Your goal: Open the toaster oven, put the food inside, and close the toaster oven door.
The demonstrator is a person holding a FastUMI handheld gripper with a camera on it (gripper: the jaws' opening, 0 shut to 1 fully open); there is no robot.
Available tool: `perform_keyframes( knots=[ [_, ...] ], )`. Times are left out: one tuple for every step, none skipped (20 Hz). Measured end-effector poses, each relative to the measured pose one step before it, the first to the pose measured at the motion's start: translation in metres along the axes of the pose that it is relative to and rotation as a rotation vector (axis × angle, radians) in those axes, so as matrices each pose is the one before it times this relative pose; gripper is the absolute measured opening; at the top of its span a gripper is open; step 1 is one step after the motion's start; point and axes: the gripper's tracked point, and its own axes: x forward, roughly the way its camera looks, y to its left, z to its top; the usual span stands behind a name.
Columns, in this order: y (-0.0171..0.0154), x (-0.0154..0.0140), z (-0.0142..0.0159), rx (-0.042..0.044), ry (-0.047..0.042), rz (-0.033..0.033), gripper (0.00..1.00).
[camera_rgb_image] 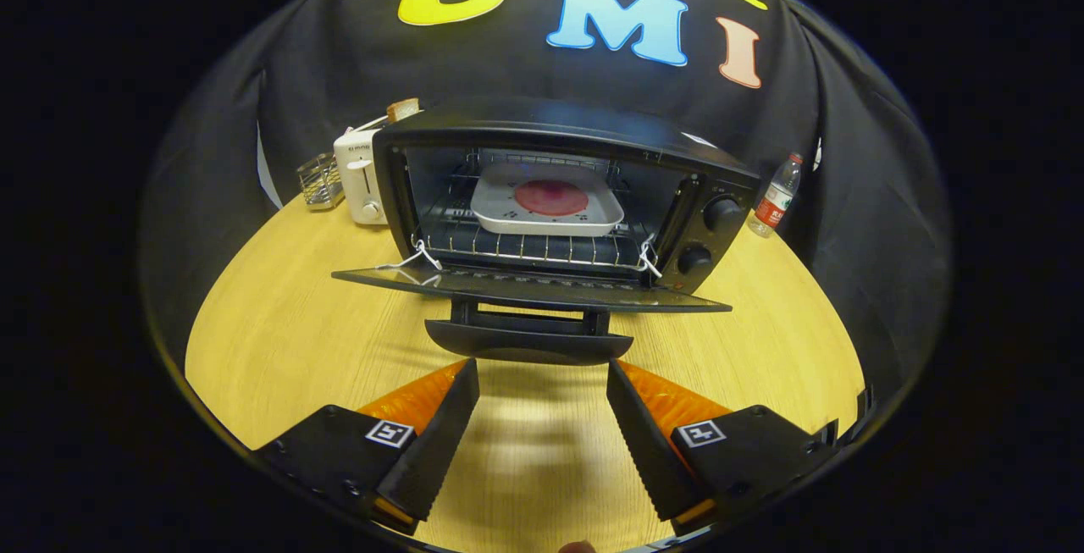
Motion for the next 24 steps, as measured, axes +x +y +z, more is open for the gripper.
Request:
perform_keyframes(
  knots=[
    [-0.00029, -0.00133, 0.00424, -0.00486, -0.01741, -0.00307, 0.97],
    [-0.00106, -0.00216, 0.00529, -0.00317, -0.02090, -0.00417, 0.97],
    [-0.00072, -0.00100, 0.00714, -0.00176, -0.02201, -0.00382, 0.97],
    [-0.00063, -0.00011, 0.00664, -0.00099, -0.02105, -0.00118, 0.97],
    [-0.00222, -0.00827, 0.00504, 0.00026, -0.00809, -0.00113, 0.97],
    [-0.00256, -0.00001, 0.00509, 0.00057, -0.01155, -0.00403, 0.97],
    [-0.00191, 0.00166, 0.00556, 0.00712, -0.01885, -0.00074, 0.97],
    [-0.00159, -0.00110, 0.00702, 0.01738, -0.01896, 0.00364, 0.99],
    [-0.00170, -0.00167, 0.00577, 0.02355, -0.02155, 0.00442, 0.99],
    [-0.00337, -0.00340, 0.00601, 0.02187, -0.02332, -0.00003, 0.99],
    [-0.00376, -0.00529, 0.00780, 0.01302, -0.02883, -0.00050, 0.99],
    [-0.00202, -0.00487, 0.00895, 0.00385, -0.02730, 0.00050, 0.99],
    [-0.00315, -0.00583, 0.01204, -0.00592, -0.03165, 0.00590, 0.99],
    [-0.00402, -0.00397, 0.00966, -0.01231, -0.03202, 0.00180, 0.99],
    [-0.00440, -0.00822, 0.00976, -0.01264, -0.02984, 0.00018, 0.99],
    [-0.00396, -0.00873, 0.01026, -0.00899, -0.03365, 0.00192, 0.98],
    [-0.00256, -0.01004, 0.00840, -0.00310, -0.02864, 0.00093, 0.98],
    [-0.00351, -0.00926, 0.00967, 0.00234, -0.02813, 0.00271, 0.99],
    [-0.00405, -0.01040, 0.00929, 0.00499, -0.02596, 0.00281, 0.99],
    [-0.00496, -0.00943, 0.00868, 0.00840, -0.02212, 0.00005, 0.99],
    [-0.00587, -0.01013, 0.00766, 0.00676, -0.02263, 0.00022, 0.98],
    [-0.00536, -0.00945, 0.00720, 0.00359, -0.01691, -0.00141, 0.98],
    [-0.00686, -0.00813, 0.00581, 0.00266, -0.01248, -0.00267, 0.99],
    [-0.00700, -0.00803, 0.00540, -0.00082, -0.01375, -0.00338, 0.98]
  ],
)
